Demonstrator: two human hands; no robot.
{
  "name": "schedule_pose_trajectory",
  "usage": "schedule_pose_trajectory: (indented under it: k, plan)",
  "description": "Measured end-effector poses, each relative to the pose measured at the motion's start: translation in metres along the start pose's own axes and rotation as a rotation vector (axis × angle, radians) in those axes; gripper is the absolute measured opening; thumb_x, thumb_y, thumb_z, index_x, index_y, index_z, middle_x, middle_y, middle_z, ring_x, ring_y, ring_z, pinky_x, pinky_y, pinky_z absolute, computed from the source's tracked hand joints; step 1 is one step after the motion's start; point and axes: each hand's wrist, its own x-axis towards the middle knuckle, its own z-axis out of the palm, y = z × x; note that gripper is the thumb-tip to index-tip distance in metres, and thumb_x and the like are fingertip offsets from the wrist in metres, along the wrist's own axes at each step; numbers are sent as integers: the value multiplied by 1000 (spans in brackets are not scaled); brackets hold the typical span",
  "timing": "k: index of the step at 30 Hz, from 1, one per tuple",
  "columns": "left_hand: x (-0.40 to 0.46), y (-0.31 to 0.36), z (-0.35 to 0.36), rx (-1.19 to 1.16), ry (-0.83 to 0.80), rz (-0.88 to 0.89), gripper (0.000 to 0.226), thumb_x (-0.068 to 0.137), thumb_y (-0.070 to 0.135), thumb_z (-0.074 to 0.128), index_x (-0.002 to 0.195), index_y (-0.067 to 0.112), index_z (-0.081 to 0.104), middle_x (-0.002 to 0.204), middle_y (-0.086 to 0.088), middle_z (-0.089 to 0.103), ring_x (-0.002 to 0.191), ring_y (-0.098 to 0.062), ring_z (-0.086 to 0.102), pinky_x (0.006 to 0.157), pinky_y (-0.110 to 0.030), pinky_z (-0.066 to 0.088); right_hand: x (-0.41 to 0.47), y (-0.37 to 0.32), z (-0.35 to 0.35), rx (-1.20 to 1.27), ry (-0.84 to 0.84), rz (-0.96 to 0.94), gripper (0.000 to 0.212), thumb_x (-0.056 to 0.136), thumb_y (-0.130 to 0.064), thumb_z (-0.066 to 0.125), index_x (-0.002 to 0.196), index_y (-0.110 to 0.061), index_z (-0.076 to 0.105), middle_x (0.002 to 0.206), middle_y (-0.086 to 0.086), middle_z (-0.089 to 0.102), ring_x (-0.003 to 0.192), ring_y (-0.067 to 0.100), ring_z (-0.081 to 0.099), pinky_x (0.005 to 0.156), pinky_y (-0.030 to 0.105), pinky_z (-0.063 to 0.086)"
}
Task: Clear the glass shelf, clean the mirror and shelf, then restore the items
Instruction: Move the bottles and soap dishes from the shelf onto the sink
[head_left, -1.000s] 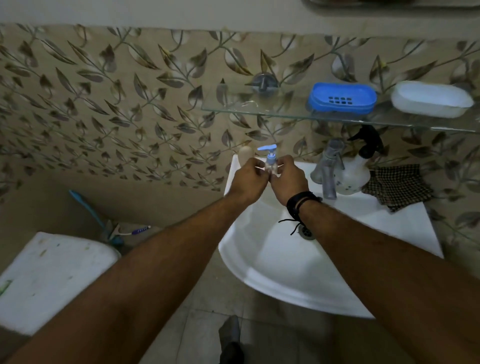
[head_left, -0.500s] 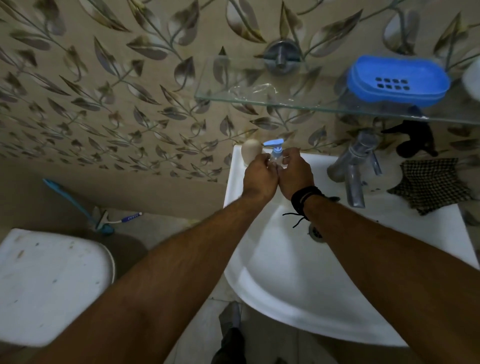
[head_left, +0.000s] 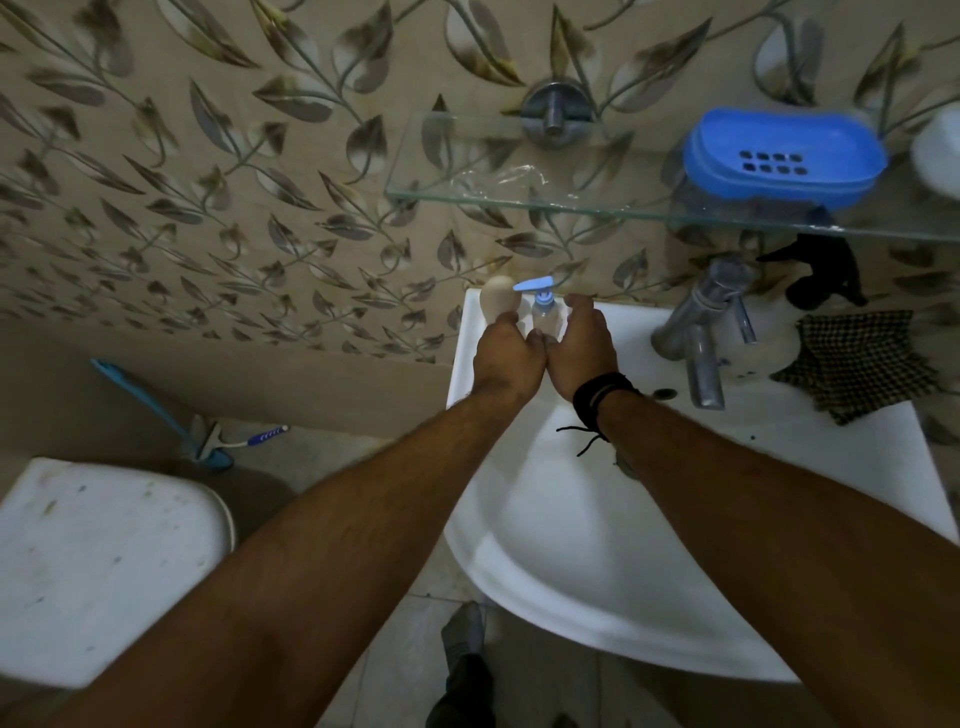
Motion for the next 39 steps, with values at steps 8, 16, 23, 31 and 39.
schedule_pose_trajectory:
  k: [8,16,23,31,39]
  plan:
    - [-25,-2,0,79,-3,12,47,100,28,48,143,7,43,139,-10,55,128,-27,52,103,-33,39,-27,4,-11,-8,-2,15,56,93,-15,57,144,-12,34,141,14,41,129,31,45,109,38,37]
    - [-75,10,5,159,5,88,46,100,29,49,140,7,46,139,-10,55,126,-27,52,100,-31,39,-69,16,-42,-21,11,-22,53,94,-14,53,143,-11,35,142,15,41,127,33,47,106,38,37]
    - [-123,33,8,235,4,220,43,98,34,49,137,15,49,137,-4,56,124,-23,54,102,-35,41,-110,20,-89,-54,44,-72,51,93,-16,53,141,-11,37,144,13,39,128,32,46,106,39,39]
    - [-148,108,-9,392,89,569,24,95,25,51,110,8,59,114,-13,61,103,-29,59,88,-43,48,-122,-8,-162,-194,237,-224,41,89,-20,58,128,-11,46,138,15,37,121,38,46,101,43,42]
    - [-123,184,-30,656,148,768,43,93,34,53,129,10,50,127,-14,50,108,-33,55,87,-47,49,-88,-44,-213,-529,414,-253,44,92,-27,48,134,-13,43,136,10,43,119,34,47,97,46,43]
